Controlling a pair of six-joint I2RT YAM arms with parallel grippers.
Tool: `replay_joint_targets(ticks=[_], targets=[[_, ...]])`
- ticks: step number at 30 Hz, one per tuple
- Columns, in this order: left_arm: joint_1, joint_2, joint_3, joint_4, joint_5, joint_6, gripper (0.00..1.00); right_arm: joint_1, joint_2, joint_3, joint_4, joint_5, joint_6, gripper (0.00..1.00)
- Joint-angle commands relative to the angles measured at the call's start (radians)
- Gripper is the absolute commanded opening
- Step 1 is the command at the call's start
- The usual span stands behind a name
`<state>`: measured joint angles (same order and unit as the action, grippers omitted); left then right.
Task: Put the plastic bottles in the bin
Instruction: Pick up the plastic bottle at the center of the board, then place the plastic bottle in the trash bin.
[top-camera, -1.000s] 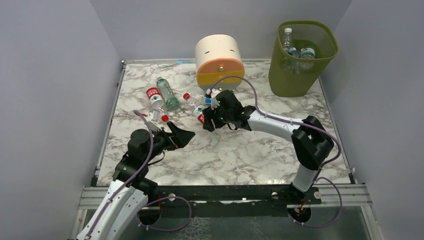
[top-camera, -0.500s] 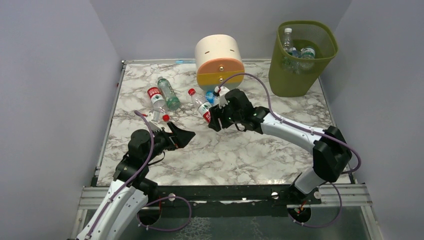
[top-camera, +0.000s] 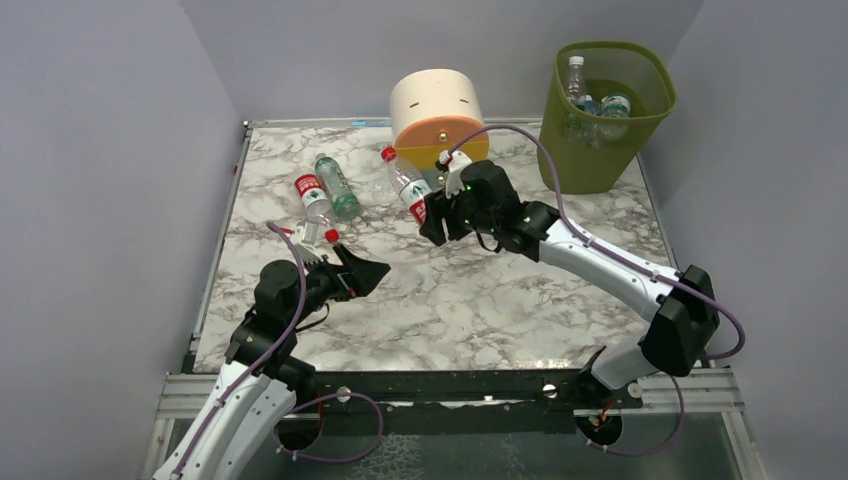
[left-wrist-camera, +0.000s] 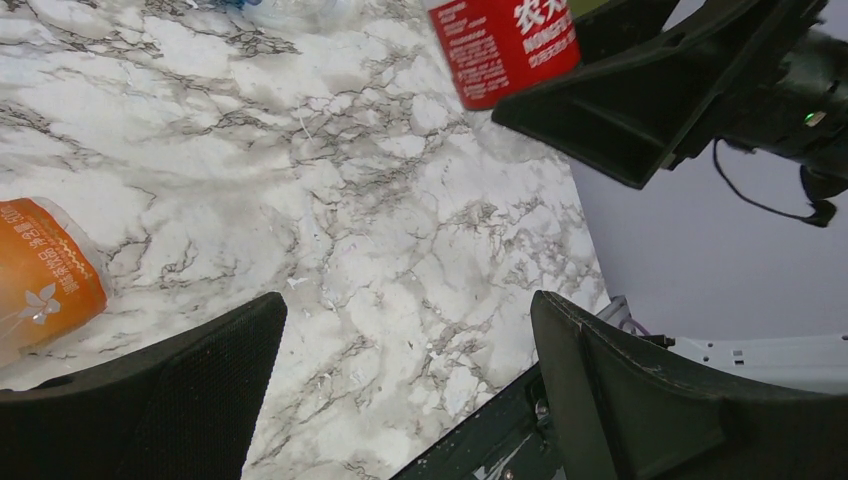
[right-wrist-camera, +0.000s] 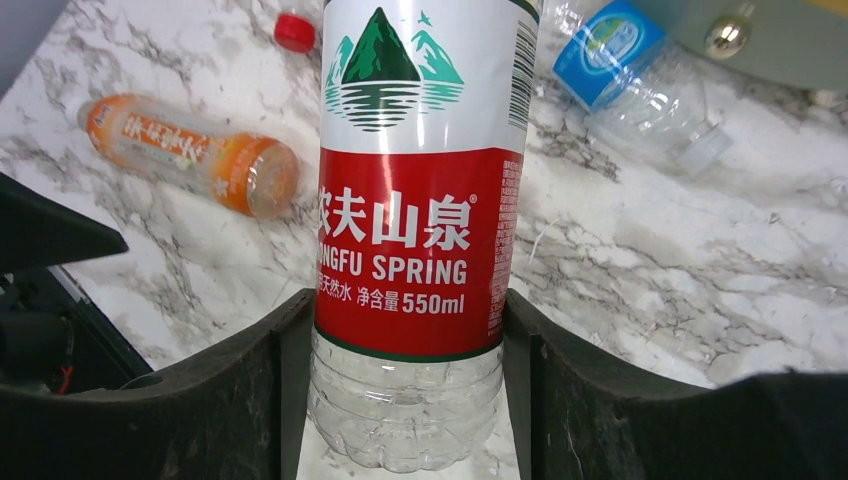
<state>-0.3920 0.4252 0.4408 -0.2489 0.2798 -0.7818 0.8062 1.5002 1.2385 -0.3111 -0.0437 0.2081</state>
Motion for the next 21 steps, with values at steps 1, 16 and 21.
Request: replay_joint_targets(ticks=[1,16,21], targets=[[0.006,-0.014,-0.012,0.023,0.007,-0.004,0.99,0.008,-0.036,0.099,-0.049,0.084,-0.021,0.55],[0.007,-0.006,-0.025,0.044,0.017,-0.007,0.99,-0.247,-0.012,0.37,-0.096,0.053,-0.034,0.55],[0.006,0.0,-0.024,0.045,0.024,-0.007,0.99,-0.404,0.027,0.486,-0.119,0.009,-0.038,0.55]])
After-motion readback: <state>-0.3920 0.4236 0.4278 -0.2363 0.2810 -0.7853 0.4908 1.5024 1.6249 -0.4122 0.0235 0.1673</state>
